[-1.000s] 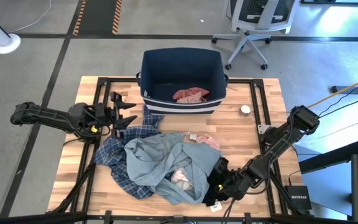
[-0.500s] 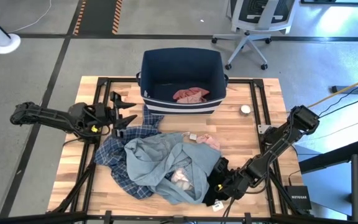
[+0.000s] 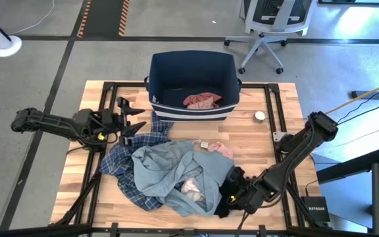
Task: Sort clothes
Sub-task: Put the black boxer into the blue laundry bin
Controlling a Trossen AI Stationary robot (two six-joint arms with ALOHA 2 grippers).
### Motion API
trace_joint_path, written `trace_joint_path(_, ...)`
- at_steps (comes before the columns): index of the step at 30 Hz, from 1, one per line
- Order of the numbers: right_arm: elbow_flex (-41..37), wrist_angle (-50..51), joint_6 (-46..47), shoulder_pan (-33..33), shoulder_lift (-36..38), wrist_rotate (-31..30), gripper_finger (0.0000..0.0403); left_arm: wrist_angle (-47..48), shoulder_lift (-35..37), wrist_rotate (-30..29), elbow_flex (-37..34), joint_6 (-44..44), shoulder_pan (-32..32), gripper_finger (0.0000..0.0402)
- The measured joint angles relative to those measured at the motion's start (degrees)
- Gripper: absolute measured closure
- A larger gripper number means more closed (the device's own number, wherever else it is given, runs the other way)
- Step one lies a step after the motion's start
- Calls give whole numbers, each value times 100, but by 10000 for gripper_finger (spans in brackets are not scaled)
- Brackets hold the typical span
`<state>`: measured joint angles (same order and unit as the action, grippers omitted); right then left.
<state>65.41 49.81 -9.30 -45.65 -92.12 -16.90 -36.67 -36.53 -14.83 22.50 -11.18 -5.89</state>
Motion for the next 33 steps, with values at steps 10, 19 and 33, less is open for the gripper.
trace_joint_path(10, 1608, 1258, -441, 44, 0, -808, 392, -7, 2, 0, 0, 4, 0, 194)
trace_joint_path(19, 3162, 2166, -484, 619, 0, -1295, 390, -11, 0, 0, 0, 4, 0, 194)
trace_joint_path(33, 5088, 2502, -2182, 2180, 2, -2007, 387, -9, 0, 0, 0, 7, 0, 194)
